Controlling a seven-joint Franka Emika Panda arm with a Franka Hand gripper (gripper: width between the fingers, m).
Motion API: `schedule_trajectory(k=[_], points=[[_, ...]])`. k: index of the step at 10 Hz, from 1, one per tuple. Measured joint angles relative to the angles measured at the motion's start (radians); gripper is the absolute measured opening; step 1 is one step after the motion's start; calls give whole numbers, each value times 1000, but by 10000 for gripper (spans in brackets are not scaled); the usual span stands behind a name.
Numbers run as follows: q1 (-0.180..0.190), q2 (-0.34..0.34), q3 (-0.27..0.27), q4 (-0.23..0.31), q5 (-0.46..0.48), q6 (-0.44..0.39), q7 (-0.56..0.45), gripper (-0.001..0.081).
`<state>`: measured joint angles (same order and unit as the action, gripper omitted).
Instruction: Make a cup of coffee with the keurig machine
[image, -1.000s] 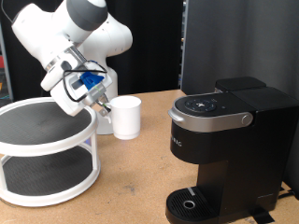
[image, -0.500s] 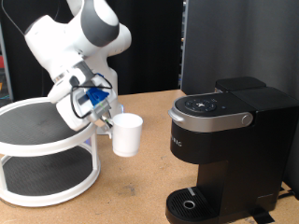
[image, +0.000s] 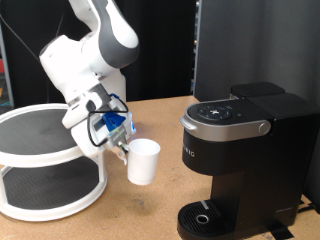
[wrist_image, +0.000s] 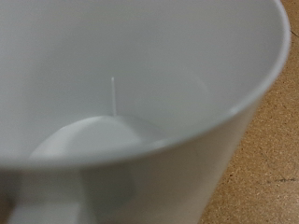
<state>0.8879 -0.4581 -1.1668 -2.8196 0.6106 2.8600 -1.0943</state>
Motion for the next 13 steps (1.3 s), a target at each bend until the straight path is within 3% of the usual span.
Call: schedule_trajectory(k=[4, 6, 13], points=[[228, 4, -200, 11, 28, 105, -25, 71], [325, -7, -278, 21, 28, 140, -25, 71], [561, -92, -411, 29, 29, 282, 8, 71]])
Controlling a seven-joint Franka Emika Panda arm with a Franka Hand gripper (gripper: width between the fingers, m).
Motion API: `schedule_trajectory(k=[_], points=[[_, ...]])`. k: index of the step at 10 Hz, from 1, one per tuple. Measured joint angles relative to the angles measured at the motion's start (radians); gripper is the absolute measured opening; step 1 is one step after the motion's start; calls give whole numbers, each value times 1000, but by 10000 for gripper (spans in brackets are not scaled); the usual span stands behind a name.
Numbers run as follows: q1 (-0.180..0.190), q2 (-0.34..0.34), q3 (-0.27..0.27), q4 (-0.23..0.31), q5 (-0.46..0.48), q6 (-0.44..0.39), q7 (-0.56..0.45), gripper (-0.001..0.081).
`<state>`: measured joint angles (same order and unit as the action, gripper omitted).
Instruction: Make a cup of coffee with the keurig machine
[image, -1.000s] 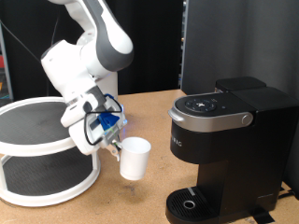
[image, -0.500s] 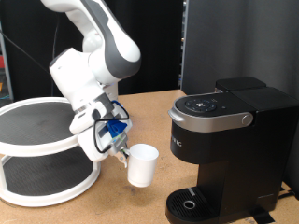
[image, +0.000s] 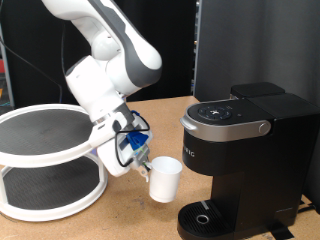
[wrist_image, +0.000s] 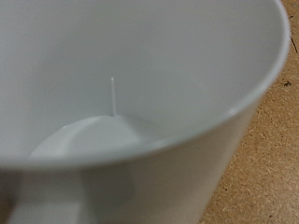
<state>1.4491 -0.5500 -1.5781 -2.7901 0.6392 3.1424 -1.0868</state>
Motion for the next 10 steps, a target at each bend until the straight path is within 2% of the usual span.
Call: schedule_trajectory(k=[4, 7, 10], points=[[163, -49, -65, 15, 0, 112, 54, 71], [253, -91, -104, 26, 0, 188, 72, 71], [343, -125, -158, 61, 0, 245, 88, 71]])
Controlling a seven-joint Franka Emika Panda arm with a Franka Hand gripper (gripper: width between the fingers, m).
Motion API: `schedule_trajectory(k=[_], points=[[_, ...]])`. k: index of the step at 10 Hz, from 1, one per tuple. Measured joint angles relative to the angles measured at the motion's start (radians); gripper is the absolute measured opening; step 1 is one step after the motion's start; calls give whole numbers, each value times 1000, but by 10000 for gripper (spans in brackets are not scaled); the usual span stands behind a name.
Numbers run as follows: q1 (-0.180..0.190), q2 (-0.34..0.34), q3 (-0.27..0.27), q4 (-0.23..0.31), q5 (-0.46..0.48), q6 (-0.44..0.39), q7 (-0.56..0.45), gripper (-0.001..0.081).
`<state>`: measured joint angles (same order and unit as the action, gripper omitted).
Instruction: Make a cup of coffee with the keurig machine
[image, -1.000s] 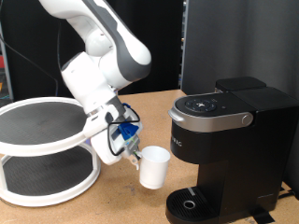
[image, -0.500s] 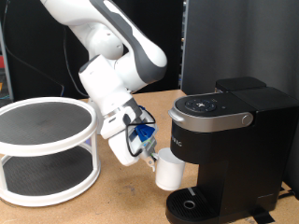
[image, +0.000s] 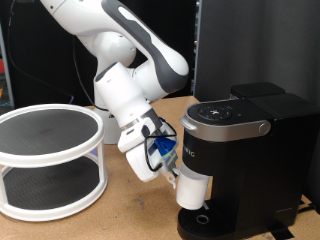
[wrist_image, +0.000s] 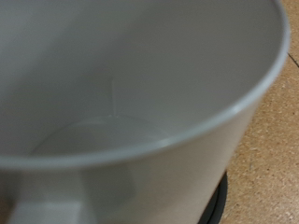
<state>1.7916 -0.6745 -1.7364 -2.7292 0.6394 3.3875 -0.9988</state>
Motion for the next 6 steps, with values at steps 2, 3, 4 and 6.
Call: schedule_trajectory(k=[2, 3, 4, 6], points=[[58, -7, -44, 33, 0, 15, 6, 71], [82, -12, -64, 49, 0, 18, 7, 71], [101, -18, -82, 63, 0, 18, 7, 71], [133, -22, -113, 80, 0, 18, 7, 71]])
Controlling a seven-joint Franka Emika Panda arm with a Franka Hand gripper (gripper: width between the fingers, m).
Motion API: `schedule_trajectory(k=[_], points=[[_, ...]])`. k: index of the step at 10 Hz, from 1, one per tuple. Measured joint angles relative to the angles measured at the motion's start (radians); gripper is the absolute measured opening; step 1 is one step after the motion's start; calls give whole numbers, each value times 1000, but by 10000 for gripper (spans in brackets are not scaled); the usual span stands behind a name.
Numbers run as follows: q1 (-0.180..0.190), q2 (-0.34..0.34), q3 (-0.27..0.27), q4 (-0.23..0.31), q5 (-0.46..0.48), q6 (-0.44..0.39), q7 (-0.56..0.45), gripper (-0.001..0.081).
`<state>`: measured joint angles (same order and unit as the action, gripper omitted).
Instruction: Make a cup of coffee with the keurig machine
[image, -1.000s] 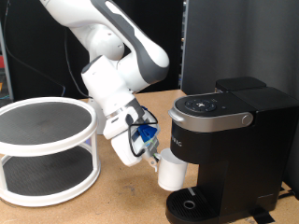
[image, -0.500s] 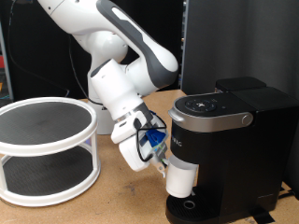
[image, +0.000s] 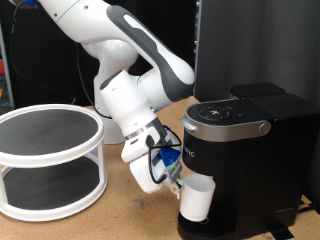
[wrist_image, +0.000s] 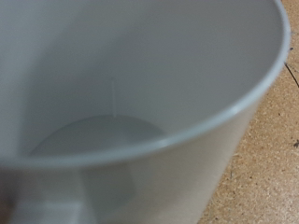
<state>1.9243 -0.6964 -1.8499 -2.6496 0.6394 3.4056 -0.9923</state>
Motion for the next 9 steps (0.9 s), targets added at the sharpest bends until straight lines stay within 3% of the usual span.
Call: schedule_trajectory(k=[5, 6, 7, 8, 9], points=[[25, -11, -27, 2, -4, 0, 0, 71], [25, -18, -27, 2, -7, 0, -2, 269], [25, -26, -28, 2, -8, 0, -3, 269], [24, -29, -30, 1, -8, 0, -5, 424], [22, -29, -30, -1, -10, -4, -7, 424]])
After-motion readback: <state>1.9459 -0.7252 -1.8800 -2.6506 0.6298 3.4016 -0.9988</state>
